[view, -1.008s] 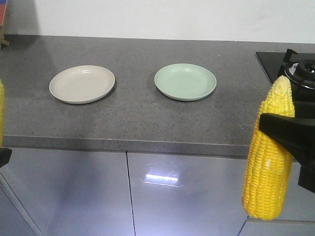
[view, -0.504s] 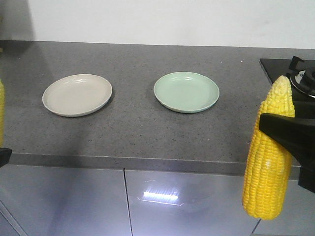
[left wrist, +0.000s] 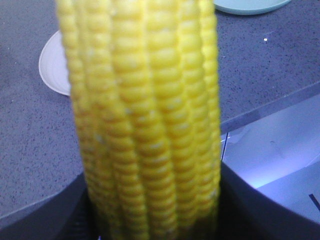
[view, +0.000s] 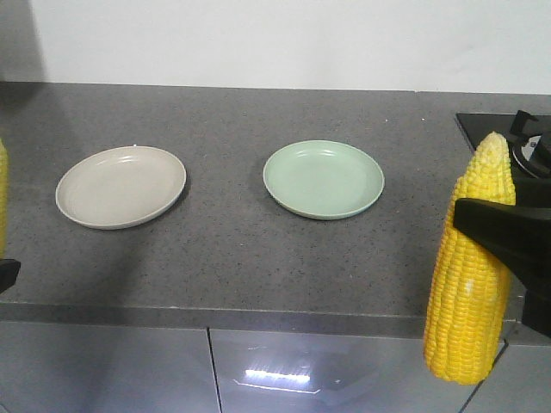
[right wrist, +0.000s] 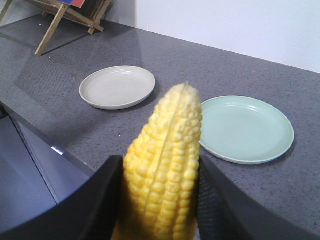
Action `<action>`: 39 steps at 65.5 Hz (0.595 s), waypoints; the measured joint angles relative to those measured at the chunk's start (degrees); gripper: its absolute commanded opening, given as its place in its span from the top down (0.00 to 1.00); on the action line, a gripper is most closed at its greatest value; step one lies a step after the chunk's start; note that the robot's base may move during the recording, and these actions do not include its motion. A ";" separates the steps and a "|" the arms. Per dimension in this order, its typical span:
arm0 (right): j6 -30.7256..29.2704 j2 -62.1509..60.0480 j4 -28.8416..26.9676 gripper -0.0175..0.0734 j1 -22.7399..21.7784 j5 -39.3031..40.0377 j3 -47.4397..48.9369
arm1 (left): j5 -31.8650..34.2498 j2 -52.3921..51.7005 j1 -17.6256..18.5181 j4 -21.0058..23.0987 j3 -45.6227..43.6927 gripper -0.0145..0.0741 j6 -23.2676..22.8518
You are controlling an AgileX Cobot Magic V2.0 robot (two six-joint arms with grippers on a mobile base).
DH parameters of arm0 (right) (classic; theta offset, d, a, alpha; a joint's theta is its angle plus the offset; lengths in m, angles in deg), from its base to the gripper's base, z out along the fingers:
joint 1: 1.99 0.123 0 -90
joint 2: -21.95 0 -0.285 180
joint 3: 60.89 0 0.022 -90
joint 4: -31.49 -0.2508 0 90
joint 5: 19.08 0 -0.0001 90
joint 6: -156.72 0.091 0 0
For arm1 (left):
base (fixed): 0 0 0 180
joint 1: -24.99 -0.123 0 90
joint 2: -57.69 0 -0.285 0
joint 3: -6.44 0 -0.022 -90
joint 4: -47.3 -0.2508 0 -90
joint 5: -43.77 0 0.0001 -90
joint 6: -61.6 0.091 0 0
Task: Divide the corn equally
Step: 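Drive the base up to the counter with the two empty plates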
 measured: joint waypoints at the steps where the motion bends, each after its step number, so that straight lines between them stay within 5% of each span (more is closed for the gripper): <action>1: 0.00 0.00 0.00 0.59 0.00 0.00 0.00 | 0.00 0.00 0.00 0.00 0.00 0.49 0.00; 39: 0.00 0.00 0.00 0.59 0.00 0.00 0.00 | 0.00 0.00 0.00 0.00 0.00 0.49 0.00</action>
